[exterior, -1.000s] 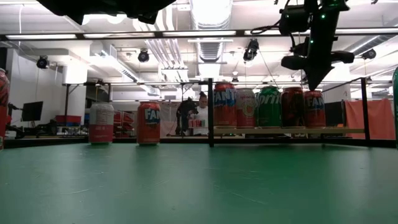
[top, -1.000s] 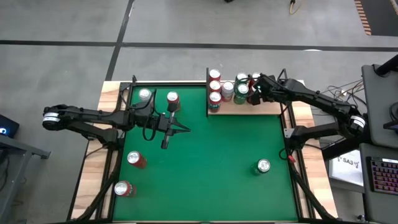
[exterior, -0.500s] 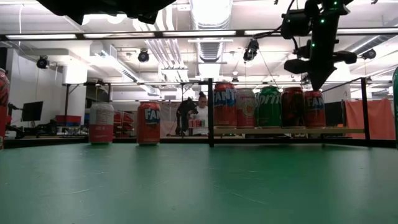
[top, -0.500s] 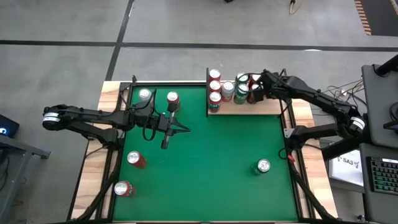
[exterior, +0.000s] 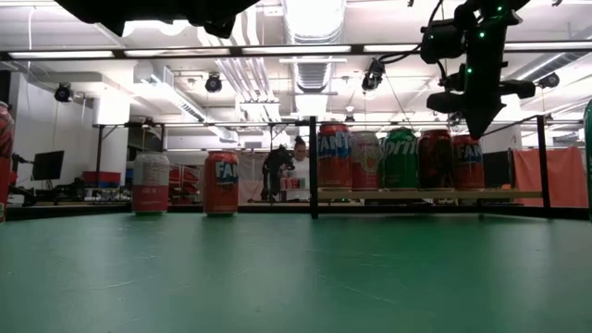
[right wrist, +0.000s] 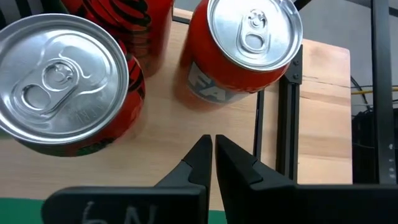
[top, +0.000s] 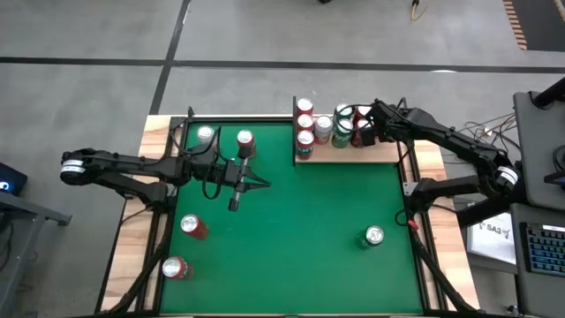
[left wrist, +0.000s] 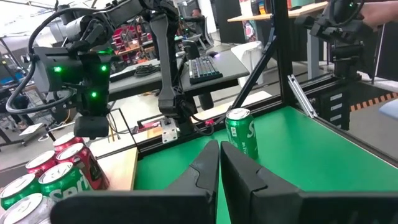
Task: Place canned beverage on shelf
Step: Put the red soda can on the shelf
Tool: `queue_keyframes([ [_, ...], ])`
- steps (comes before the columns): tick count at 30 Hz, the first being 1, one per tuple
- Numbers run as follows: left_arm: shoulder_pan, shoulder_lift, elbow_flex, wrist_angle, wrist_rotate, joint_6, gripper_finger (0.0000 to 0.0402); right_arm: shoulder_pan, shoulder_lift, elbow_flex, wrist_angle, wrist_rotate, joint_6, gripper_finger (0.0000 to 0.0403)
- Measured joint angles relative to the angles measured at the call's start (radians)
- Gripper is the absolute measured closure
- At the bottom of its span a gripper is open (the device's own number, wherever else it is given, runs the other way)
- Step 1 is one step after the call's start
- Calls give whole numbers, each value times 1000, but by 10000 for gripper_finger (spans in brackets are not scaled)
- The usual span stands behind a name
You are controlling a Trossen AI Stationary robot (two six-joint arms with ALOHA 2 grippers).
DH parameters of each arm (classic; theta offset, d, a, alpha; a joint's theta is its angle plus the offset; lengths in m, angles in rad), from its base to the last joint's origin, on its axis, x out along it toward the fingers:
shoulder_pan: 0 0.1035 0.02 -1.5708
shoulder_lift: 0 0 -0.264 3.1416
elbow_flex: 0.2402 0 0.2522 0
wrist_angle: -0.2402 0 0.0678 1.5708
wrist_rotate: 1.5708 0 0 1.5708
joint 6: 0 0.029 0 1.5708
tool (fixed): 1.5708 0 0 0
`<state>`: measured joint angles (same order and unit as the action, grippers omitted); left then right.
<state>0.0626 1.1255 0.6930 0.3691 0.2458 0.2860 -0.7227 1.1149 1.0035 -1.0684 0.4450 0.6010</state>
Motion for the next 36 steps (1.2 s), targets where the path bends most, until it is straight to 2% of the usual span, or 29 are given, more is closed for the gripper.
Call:
queue_keyframes([
  [26, 0, -15, 0, 42, 0, 0, 402, -83, 0, 0, 64, -1, -52, 390],
  [36, 0, -20, 0, 42, 0, 0, 402, -83, 0, -1, 124, 36, 33, 390],
])
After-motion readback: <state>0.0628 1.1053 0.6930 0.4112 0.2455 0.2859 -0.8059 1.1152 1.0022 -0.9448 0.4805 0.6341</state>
